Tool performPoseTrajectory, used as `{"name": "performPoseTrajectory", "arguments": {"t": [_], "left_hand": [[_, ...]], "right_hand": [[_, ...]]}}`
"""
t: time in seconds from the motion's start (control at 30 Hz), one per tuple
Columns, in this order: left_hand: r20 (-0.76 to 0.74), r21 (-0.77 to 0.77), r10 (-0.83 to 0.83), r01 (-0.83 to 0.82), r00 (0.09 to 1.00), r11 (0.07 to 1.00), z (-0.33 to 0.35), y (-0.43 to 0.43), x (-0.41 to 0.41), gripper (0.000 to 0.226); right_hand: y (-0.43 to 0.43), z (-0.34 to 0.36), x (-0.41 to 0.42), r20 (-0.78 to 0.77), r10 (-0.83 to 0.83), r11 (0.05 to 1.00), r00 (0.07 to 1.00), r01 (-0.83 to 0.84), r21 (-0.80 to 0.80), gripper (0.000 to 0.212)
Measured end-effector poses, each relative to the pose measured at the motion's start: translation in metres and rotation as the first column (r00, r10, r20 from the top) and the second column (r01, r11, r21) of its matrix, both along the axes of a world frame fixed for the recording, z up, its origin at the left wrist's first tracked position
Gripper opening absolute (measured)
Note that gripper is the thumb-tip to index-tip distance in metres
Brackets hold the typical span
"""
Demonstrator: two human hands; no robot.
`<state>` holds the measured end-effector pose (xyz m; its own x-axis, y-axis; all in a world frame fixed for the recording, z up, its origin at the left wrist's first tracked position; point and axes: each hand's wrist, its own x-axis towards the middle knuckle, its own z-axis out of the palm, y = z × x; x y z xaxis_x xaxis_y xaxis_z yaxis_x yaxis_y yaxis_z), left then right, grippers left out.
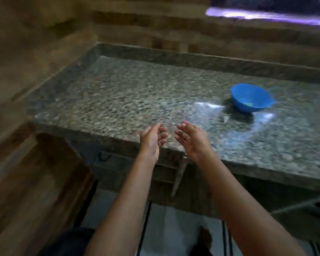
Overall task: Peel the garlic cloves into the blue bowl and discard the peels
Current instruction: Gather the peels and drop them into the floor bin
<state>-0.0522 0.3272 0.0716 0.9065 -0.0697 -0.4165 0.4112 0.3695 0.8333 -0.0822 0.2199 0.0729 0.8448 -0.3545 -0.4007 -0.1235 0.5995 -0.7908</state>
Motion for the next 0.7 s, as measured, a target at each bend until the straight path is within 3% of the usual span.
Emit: {"name": "performPoseTrajectory", "arguments": {"t": [0.2,0.33,0.4,0.5,0.6,0.7], "left_hand": [[0.04,-0.002,-0.288,0.289,0.957,0.957,0.012,-0.169,0.007,0.02],[-0.001,0.077,-0.38,0.379,0.925,0.922,0.007,-0.252,0.012,0.014],[-0.024,0.103,-0.4,0.401,0.916,0.91,0.003,-0.273,0.016,0.015],[-0.05,0.143,-0.396,0.399,0.917,0.906,-0.003,-0.298,0.025,0.014],[-0.062,0.183,-0.38,0.385,0.923,0.905,-0.01,-0.309,0.036,0.011],[-0.068,0.215,-0.396,0.401,0.916,0.89,-0.016,-0.316,0.043,0.013]], "right_hand": [[-0.161,0.005,-0.01,0.014,-0.166,0.97,0.986,0.165,-0.179,0.014],[-0.255,-0.016,0.0,-0.135,-0.213,0.902,0.968,0.141,-0.408,0.017],[-0.287,-0.032,0.008,-0.225,-0.256,0.827,0.94,0.092,-0.555,0.015],[-0.324,-0.051,0.021,-0.353,-0.304,0.64,0.885,-0.085,-0.763,0.011],[-0.336,-0.055,0.029,-0.41,-0.286,0.512,0.866,-0.224,-0.829,0.019],[-0.339,-0.061,0.037,-0.448,-0.289,0.419,0.846,-0.309,-0.854,0.008]]}}
